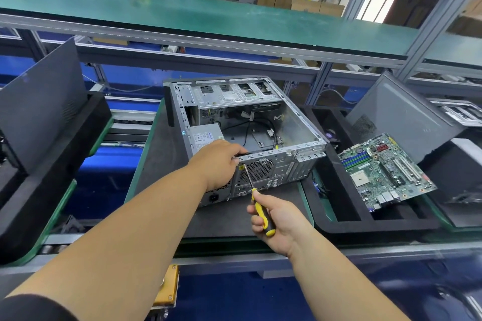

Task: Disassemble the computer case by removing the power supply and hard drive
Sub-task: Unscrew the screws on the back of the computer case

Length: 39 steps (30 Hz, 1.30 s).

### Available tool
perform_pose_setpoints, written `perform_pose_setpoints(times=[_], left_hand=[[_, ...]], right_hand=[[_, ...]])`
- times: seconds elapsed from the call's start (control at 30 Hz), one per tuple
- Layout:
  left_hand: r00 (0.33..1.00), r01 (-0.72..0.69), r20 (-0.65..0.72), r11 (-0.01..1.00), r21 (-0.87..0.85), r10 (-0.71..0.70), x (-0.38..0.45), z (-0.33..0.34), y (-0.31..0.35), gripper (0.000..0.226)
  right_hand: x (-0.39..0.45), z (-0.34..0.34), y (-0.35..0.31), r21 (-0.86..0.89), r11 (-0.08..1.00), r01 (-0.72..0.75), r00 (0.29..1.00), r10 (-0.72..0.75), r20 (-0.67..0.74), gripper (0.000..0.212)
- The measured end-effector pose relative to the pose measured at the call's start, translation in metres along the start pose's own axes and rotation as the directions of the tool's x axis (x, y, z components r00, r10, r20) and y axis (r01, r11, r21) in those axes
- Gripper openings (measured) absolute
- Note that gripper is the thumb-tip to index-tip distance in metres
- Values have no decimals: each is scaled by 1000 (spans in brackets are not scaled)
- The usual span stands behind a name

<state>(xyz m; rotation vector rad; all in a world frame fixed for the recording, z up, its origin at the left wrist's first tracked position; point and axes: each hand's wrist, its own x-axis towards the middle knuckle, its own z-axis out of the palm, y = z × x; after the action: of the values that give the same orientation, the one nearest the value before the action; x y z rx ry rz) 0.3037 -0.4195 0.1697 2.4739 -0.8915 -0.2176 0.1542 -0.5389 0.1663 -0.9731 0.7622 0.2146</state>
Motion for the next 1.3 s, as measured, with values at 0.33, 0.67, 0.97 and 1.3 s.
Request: perform_pose_setpoints(times=[0.33,0.67,0.97,1.3], left_hand=[[1000,-17,-8,1000,5,17,-1,-1,1,36],[998,-28,-49,1000,4,28,-4,0,3,16],[1000,-7,-22,1000,-15,6,-4,-1,2,20],[1000,-9,-18,999,-36,8,-2,0,0,18]], right_hand=[[2,-7,6,68,998,-10,1000,10,-4,28],[-1,1,9,45,999,16,999,-14,-30,25],[-3,-5,10,-117,992,50,998,-55,-44,31],[-3,-4,10,-131,988,82,995,-89,-51,19]])
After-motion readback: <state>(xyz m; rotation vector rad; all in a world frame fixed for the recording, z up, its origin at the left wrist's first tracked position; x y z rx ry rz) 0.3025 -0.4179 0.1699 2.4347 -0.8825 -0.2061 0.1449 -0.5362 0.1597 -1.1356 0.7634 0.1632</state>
